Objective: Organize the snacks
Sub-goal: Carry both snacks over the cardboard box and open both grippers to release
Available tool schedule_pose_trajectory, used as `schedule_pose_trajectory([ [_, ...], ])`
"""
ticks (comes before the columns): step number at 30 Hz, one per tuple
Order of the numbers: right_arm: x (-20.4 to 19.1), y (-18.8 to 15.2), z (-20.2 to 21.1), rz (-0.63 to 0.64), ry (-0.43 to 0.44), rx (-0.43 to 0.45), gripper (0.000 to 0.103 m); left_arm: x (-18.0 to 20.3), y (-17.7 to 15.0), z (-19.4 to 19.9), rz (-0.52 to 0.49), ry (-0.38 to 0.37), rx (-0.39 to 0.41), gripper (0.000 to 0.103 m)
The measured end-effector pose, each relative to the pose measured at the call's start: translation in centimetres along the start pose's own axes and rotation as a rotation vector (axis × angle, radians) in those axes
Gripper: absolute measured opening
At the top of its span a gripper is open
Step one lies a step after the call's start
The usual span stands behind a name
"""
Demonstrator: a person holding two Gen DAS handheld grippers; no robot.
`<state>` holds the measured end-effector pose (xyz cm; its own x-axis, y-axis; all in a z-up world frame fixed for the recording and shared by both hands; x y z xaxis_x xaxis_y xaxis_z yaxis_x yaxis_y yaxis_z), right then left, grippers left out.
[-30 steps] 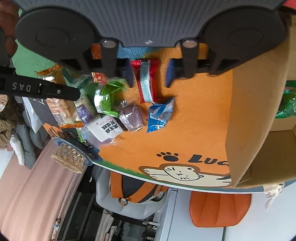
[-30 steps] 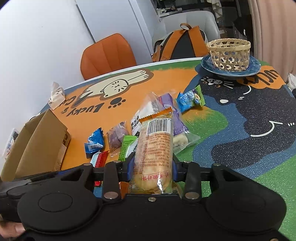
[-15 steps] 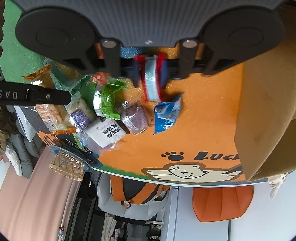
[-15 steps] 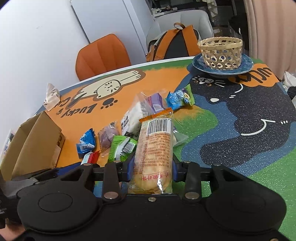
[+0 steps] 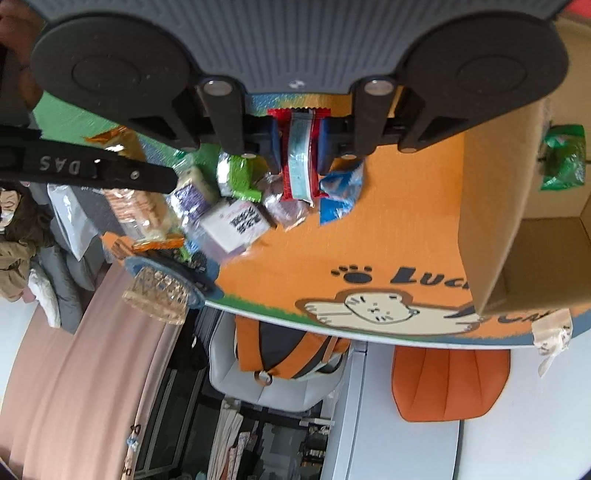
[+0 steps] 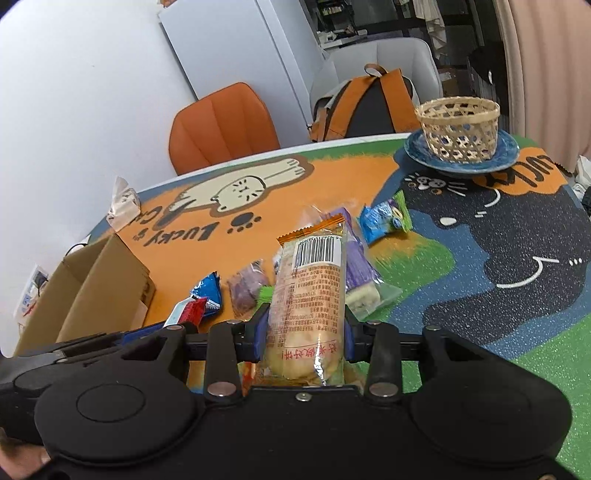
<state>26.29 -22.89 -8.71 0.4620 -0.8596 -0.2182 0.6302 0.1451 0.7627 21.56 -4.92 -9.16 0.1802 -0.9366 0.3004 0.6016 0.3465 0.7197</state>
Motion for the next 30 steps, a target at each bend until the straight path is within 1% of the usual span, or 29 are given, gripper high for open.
schedule_pose_trajectory([
  [6,-0.8,1.0,0.0,0.015,0.021,0.025,0.038,-0.1,1.4,1.2,0.006,-0.011,0.032,0.019],
  [15,-2.1,2.3,-0.9,0.013,0.082,0.058,0.038,-1.4,3.4,3.1,0.029,0.002,0.078,0.019],
  [22,-4.7,3.5,-1.4,0.06,0.13,0.07,0.038,-3.8,5.0,4.7,0.077,0.038,0.123,0.019],
  [30,-8.2,4.9,-1.7,0.101,0.186,0.093,0.038,-7.1,6.5,6.9,0.12,0.099,0.175,0.019],
])
Point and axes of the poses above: each gripper's, at about its wrist camera, not at the fingertips, and z roughly against the way its jaws point, x to its right, y to its top, the point moved 2 cm from there along -z, roughly the way its jaws point, and after that the axes turned 9 degrees about z, right-handed, at the moved point
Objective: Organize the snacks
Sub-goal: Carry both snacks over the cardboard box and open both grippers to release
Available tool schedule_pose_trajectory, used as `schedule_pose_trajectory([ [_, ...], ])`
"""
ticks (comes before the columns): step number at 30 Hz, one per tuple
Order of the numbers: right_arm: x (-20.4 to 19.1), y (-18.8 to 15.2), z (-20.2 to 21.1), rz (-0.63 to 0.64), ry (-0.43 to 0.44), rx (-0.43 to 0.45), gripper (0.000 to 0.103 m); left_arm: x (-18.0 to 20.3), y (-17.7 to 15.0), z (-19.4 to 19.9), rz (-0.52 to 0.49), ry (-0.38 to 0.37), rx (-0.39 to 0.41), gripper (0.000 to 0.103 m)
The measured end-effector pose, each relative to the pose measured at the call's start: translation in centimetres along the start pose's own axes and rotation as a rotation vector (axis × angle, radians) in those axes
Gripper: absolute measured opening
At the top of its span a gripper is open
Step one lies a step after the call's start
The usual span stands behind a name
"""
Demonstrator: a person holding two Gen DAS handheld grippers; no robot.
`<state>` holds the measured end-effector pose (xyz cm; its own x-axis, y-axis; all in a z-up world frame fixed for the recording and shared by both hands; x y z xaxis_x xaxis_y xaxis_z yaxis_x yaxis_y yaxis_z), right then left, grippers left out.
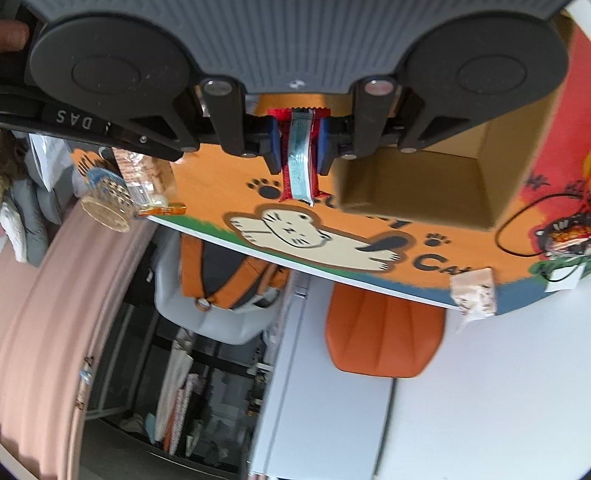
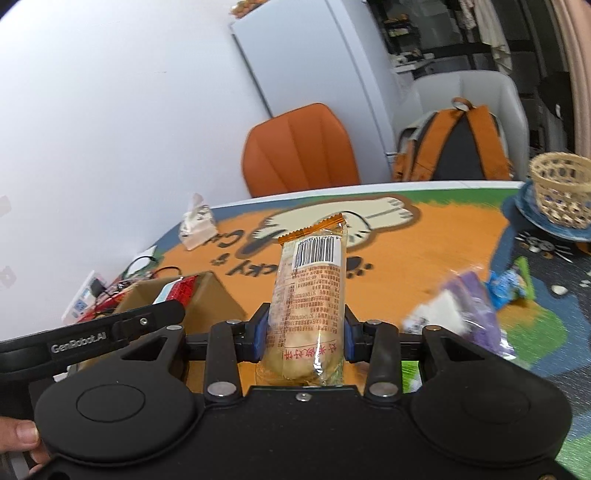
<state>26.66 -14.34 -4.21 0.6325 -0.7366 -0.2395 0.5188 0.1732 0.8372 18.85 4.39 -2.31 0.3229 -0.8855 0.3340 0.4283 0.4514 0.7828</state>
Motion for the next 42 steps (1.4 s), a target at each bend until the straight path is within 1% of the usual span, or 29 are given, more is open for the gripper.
schedule_pose_trajectory([
  [4,-1.8,0.7,-0.6,0.023,0.027,0.003,0.038,-1.6,0.8,0.7,0.02,0.023,0.018,0.019],
  [13,-4.8,1.8,-2.3,0.058,0.078,-0.001,0.038,-5.8,2.4,1.5,0.08,0.101,0.052,0.019],
  [23,-7.4,2.2,-3.8,0.096,0.13,-0.016,0.038,-9.6,2.9,1.1,0.131,0.173,0.048,0.019],
  [26,-8.2,2.3,-4.3,0.106,0.145,-0.023,0.038,-10.1,2.9,0.9,0.14,0.191,0.042,0.02],
  [28,-8.7,2.3,-4.5,0.114,0.154,-0.028,0.038,-10.4,2.9,1.0,0.148,0.206,0.05,0.022],
  [36,-10.6,2.3,-5.8,0.132,0.188,-0.043,0.038,-10.7,2.8,2.3,0.151,0.207,0.067,0.023],
  [38,-10.9,2.4,-6.0,0.142,0.194,-0.045,0.04,-10.8,2.7,2.5,0.155,0.208,0.068,0.023],
  [39,-11.0,2.4,-6.0,0.144,0.192,-0.046,0.043,-10.8,2.6,2.6,0.158,0.207,0.067,0.023],
  [40,-11.0,2.4,-5.9,0.143,0.189,-0.046,0.045,-10.8,2.5,2.7,0.159,0.206,0.065,0.024],
  [42,-10.8,2.3,-5.7,0.138,0.184,-0.048,0.046,-10.9,2.4,2.8,0.162,0.206,0.06,0.029],
])
Point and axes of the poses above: each gripper's, at about its wrist camera, not at the fingertips, and z roughly against the way its jaws point, x to its right, y to its top, the point moved 2 cm from there along -z, roughly the way its jaws point, and after that the axes turned 9 degrees about z, right-handed, at the moved point
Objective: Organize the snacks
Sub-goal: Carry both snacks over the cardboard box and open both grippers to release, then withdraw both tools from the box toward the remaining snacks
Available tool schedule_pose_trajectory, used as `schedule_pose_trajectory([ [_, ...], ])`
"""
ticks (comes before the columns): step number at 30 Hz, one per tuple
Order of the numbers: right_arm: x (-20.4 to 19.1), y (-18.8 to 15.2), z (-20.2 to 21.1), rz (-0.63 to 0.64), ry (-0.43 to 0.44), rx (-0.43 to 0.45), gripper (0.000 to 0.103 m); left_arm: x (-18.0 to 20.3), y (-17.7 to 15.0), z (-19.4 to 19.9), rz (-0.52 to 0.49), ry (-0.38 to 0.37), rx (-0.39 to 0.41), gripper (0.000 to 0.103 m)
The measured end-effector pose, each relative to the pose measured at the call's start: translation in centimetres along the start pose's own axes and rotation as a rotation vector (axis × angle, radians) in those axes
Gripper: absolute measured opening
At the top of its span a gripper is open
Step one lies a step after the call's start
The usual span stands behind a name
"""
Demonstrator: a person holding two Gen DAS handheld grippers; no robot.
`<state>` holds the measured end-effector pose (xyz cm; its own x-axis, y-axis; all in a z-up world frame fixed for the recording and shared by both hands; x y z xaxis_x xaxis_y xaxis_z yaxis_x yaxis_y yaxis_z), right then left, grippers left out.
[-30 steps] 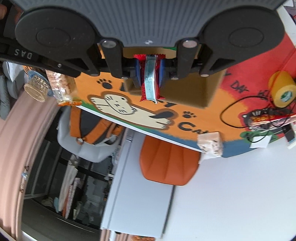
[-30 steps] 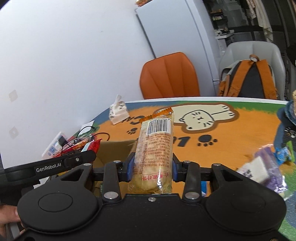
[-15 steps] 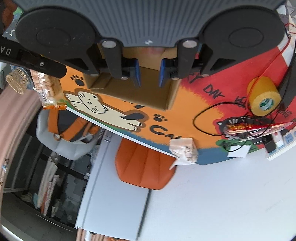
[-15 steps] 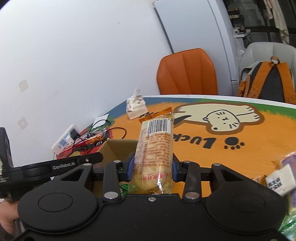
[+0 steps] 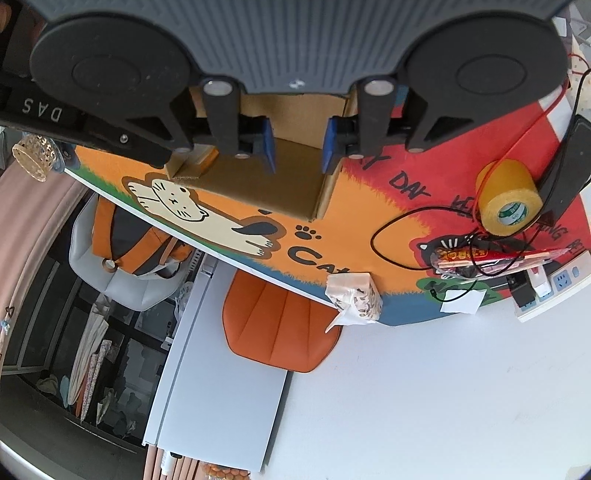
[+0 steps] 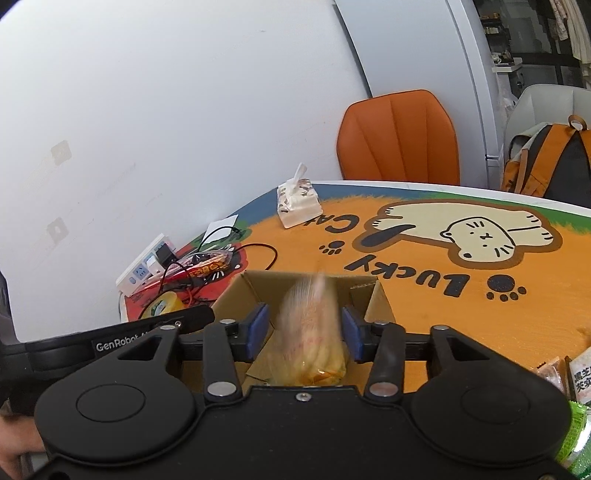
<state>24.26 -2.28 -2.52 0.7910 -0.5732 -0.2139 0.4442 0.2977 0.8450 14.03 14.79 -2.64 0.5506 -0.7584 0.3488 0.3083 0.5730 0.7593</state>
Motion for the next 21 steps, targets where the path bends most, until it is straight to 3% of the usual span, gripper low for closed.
schedule_pose_trajectory([
  [4,0.6,-0.5,0.8,-0.022,-0.022,-0.004,0.05,0.0,-0.2,0.3,0.008,-0.005,0.0,0.042],
  [7,1.0,-0.9,1.6,-0.026,-0.041,-0.005,0.057,0.3,-0.5,0.6,0.004,-0.002,0.006,0.064],
  [10,1.6,-1.4,2.4,-0.033,-0.061,-0.004,0.06,0.6,-0.8,1.0,-0.005,0.004,0.016,0.073],
  [21,3.6,-2.7,5.6,-0.07,-0.119,0.01,0.08,2.4,-2.1,2.4,-0.029,-0.027,0.011,0.086],
])
Point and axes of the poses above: each gripper's, at about its wrist camera, not at the fingertips, and z roughly against the way its jaws point, x to its right, y to its top, the point moved 2 cm from there along -z, roughly the way its jaws point, and after that the axes turned 9 degrees about z, right-handed, at the moved point
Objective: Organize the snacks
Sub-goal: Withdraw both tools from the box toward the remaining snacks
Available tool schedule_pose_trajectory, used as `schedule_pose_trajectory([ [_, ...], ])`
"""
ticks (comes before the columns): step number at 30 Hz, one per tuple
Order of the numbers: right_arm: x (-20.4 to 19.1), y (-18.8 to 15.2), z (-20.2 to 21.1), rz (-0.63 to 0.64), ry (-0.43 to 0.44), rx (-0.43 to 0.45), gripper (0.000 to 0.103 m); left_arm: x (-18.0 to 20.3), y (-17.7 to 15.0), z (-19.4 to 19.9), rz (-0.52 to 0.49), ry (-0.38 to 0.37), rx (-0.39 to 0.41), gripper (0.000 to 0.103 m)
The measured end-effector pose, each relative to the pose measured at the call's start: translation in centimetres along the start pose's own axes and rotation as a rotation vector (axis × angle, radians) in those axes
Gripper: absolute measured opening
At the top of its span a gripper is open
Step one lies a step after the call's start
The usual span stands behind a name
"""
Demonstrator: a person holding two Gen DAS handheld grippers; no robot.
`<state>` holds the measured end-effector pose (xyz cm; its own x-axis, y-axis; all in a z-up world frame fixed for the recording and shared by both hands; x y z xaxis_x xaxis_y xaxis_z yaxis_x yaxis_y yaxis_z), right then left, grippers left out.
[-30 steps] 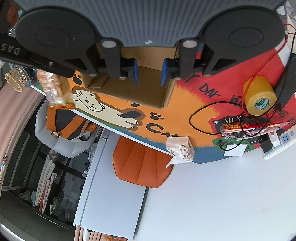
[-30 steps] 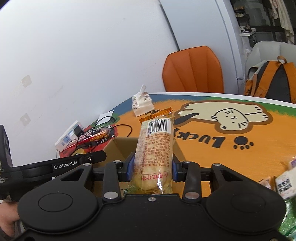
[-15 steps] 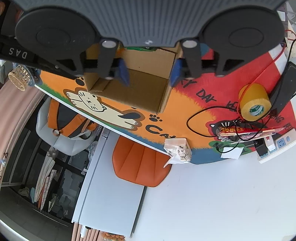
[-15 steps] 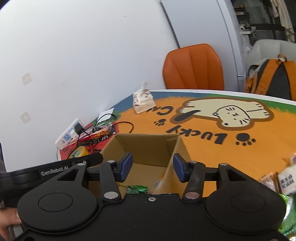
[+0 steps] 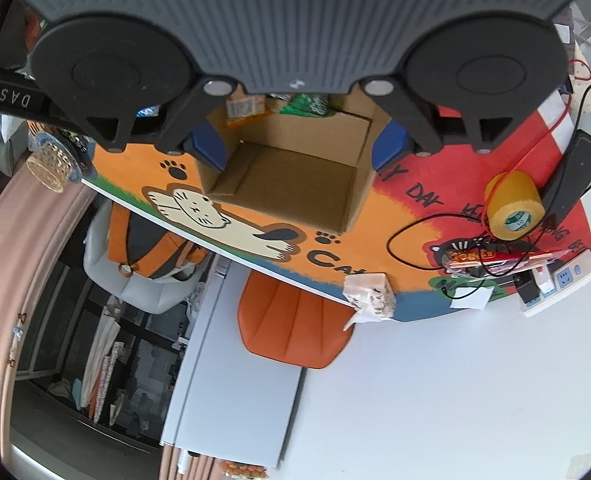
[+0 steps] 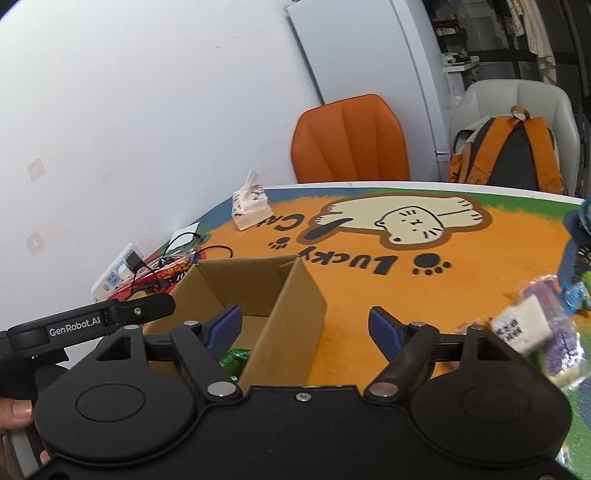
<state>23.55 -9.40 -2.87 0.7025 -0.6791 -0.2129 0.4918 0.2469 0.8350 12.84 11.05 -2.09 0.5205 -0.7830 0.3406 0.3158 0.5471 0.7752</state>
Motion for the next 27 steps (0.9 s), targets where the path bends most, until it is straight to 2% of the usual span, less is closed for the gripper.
schedule_pose_trajectory([
  [9,1.9,-1.1,2.2,-0.037,-0.046,0.014,0.103,2.1,-1.7,0.7,-0.027,-0.051,-0.036,0.088],
  [16,4.0,-2.3,4.2,-0.069,-0.116,0.013,0.103,4.0,-2.9,0.8,-0.055,-0.099,-0.055,0.09],
  [27,7.8,-5.0,7.5,-0.123,-0.241,0.019,0.103,7.9,-5.1,1.2,-0.11,-0.223,-0.097,0.09],
])
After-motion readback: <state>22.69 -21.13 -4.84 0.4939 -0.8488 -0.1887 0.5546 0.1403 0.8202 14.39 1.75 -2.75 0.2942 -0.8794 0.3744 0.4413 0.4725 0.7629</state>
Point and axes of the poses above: each gripper's, at about its wrist camera, not at the fingertips, and z roughly against the way its jaws point, x to its right, y to its top, the point moved 2 cm from there along -z, roughly the way its jaws point, and after that the axes turned 9 degrees about z, right-handed, at the moved point
